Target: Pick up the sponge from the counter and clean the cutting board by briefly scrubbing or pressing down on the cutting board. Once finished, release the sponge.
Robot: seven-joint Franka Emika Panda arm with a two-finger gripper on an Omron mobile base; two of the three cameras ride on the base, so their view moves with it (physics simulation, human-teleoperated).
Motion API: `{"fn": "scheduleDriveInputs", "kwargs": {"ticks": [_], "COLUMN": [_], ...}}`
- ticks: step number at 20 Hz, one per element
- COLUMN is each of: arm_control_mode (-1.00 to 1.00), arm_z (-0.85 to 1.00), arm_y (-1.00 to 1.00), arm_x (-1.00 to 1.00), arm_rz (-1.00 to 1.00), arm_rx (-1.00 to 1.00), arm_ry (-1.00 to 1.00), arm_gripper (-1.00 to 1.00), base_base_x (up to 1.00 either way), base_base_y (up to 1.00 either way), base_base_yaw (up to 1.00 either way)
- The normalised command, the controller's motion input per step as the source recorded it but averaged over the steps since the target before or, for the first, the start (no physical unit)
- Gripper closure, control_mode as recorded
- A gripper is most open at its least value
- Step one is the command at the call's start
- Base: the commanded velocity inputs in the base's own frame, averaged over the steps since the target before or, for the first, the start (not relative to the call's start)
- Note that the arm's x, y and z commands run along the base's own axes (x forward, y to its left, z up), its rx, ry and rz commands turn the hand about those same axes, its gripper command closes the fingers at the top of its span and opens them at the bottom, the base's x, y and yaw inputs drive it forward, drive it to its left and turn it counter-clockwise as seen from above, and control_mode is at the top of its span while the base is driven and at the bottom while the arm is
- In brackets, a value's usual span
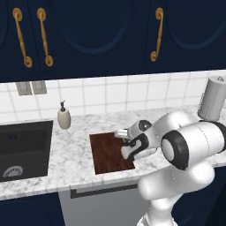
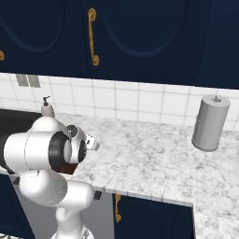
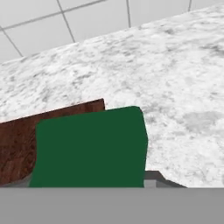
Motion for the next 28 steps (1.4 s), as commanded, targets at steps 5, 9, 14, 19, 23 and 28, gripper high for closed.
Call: {"fn": "scheduleDriveInputs", "kwargs": {"ticks": [5,9,14,19,23,28], "arm_control_mode": [-1.00,-1.00,-1.00,-1.00,-1.00,-1.00], "arm_z": [0.74,0.02,-0.45,-1.00,-0.46,-0.01], "arm_y": [-0.76,-0.66,-0.34,-0.43,-0.34,-0.25], "arm_x": [0.11,0.47,0.20,0.13,0.00,-0.03], "arm_rz": [0.00,0.00,0.00,0.03,0.00,0.00], "arm_rx": [-0.01,-0.18,-0.35,-0.04,0.11,0.01], "arm_ry": [0.11,0.29,0.23,0.12,0.00,-0.03], "arm_gripper": [1.00,1.00,1.00,1.00,-1.00,-1.00], "base_base_x": [0.00,0.00,0.00,0.00,0.00,0.00], "base_base_y": [0.00,0.00,0.00,0.00,0.00,0.00], "base_base_yaw": [0.00,0.00,0.00,0.00,0.00,0.00]}}
